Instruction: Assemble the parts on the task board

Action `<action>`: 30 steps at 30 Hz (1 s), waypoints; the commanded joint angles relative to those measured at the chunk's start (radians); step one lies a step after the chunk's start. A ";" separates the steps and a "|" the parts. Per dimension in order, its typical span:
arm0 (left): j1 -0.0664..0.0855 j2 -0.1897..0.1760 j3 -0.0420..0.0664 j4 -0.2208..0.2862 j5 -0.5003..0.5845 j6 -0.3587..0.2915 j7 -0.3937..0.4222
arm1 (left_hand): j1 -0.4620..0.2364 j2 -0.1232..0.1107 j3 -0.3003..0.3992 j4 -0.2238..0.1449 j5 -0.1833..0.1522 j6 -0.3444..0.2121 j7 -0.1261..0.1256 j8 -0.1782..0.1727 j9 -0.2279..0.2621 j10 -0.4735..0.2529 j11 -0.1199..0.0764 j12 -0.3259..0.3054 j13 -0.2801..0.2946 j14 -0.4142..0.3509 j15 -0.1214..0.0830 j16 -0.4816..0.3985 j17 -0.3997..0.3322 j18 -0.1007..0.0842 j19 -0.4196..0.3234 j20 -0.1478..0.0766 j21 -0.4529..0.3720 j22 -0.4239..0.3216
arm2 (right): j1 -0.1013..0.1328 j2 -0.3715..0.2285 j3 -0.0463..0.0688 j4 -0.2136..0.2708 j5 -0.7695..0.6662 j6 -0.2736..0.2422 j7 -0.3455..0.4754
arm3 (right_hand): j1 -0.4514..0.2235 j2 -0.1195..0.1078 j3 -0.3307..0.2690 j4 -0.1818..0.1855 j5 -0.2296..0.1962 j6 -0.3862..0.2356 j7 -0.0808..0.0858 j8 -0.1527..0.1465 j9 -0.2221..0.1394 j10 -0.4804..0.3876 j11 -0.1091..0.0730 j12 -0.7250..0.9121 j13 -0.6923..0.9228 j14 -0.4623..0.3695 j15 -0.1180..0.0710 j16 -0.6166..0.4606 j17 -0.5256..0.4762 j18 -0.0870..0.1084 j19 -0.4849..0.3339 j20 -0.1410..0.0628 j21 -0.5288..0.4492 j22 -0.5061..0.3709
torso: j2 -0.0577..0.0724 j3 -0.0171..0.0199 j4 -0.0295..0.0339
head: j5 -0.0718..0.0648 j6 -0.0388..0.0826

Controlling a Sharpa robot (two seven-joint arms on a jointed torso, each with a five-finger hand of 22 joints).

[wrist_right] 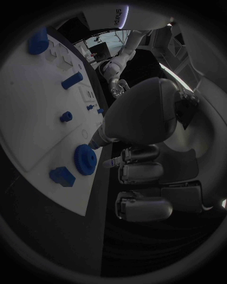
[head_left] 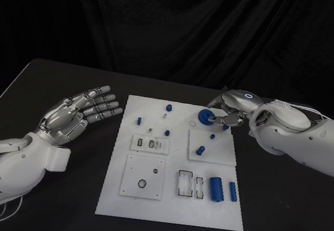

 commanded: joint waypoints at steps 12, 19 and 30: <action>0.000 -0.002 0.001 -0.001 0.006 0.020 0.157 | -0.009 0.003 0.005 0.001 -0.005 0.001 0.007 0.004 0.001 0.000 0.007 0.004 0.001 -0.005 0.002 0.007 0.000 -0.010 0.002 0.001 0.003 -0.001 | -0.013 0.016 0.001 -0.026 -0.002 0.035 -0.054 | 0.010 0.027 0.008 -0.016 0.052 0.015 0.006 0.007 -0.018 0.102 -0.005 0.003 0.263 0.080 -0.007 -0.009 0.159 -0.005 0.016 -0.011 -0.012 0.120 | 0.001 -0.0005 0.0022 | 0.003 -0.005; -0.001 0.000 0.001 -0.004 0.006 0.022 0.155 | -0.012 0.002 0.008 0.001 -0.006 0.002 0.009 0.004 0.001 0.001 0.008 0.005 0.001 -0.006 0.002 0.008 0.000 -0.010 0.002 0.001 0.003 -0.001 | -0.014 0.027 0.001 -0.033 -0.002 0.035 -0.053 | 0.005 0.029 0.009 -0.014 0.056 0.032 0.007 0.012 -0.018 0.102 -0.004 0.003 0.263 0.080 -0.006 -0.010 0.159 -0.004 0.014 -0.011 -0.015 0.117 | 0.001 -0.0013 0.0006 | 0.004 -0.007; -0.001 0.003 0.001 -0.008 0.006 0.026 0.152 | -0.012 0.002 0.008 0.001 -0.006 0.002 0.009 0.004 0.001 0.001 0.008 0.005 0.001 -0.006 0.002 0.008 0.000 -0.010 0.002 0.001 0.003 -0.001 | -0.017 0.045 0.001 -0.049 -0.002 0.045 -0.059 | -0.008 0.027 0.001 -0.011 0.006 0.077 0.009 0.023 -0.012 0.102 -0.002 0.003 0.263 0.083 -0.005 -0.006 0.170 -0.005 0.017 -0.009 -0.014 0.122 | 0.001 -0.0004 -0.0001 | 0.003 -0.010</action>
